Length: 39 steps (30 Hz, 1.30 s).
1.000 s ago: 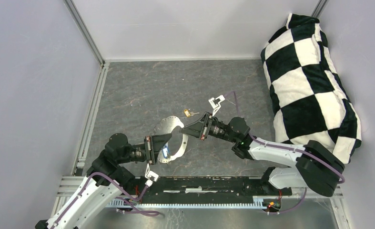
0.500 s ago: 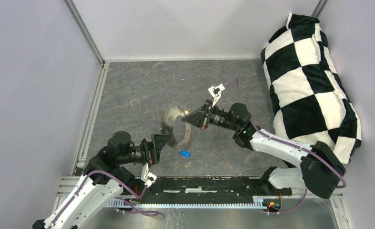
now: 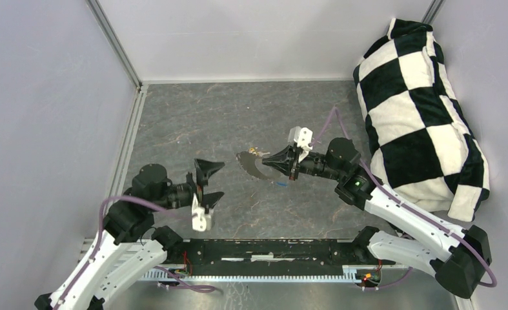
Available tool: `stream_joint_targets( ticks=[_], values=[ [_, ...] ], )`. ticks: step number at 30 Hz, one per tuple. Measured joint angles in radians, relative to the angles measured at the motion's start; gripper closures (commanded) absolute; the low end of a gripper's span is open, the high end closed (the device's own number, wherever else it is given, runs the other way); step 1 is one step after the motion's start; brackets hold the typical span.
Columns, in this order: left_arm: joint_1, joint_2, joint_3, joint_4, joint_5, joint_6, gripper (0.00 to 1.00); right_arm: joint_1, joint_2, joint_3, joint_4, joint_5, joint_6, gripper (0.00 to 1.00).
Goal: Put the keys on the keyring
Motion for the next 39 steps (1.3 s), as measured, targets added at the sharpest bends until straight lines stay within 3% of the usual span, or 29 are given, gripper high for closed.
stream_joint_targets(
  ticks=[5, 10, 13, 15, 17, 21, 32, 39],
  values=[
    [0.0, 0.093, 0.08, 0.212, 0.005, -0.508, 0.0, 0.001, -0.014, -0.023, -0.023, -0.072, -0.071, 1.0],
    [0.0, 0.181, 0.097, 0.325, 0.034, -0.75, 0.04, 0.004, -0.015, -0.042, -0.019, -0.148, -0.079, 1.0],
    [0.0, 0.248, 0.12, 0.348, 0.067, -0.815, 0.17, 0.009, -0.018, -0.044, -0.018, -0.177, -0.082, 1.0],
    [0.0, 0.287, 0.132, 0.358, 0.091, -0.847, 0.37, 0.013, -0.022, -0.044, -0.015, -0.193, -0.083, 1.0],
    [0.0, 0.328, 0.143, 0.36, 0.11, -0.874, 0.49, 0.014, -0.026, -0.044, -0.016, -0.207, -0.086, 1.0],
    [0.0, 0.373, 0.147, 0.358, 0.114, -0.928, 0.56, 0.013, -0.03, -0.045, -0.016, -0.215, -0.099, 1.0],
    [0.0, 0.37, 0.147, 0.353, 0.18, -1.033, 0.95, 0.013, -0.03, -0.045, 0.0, -0.223, -0.113, 1.0],
    [0.003, 0.37, 0.147, 0.329, 0.257, -1.045, 0.98, 0.013, -0.032, -0.049, -0.008, -0.264, -0.119, 1.0]
  ],
)
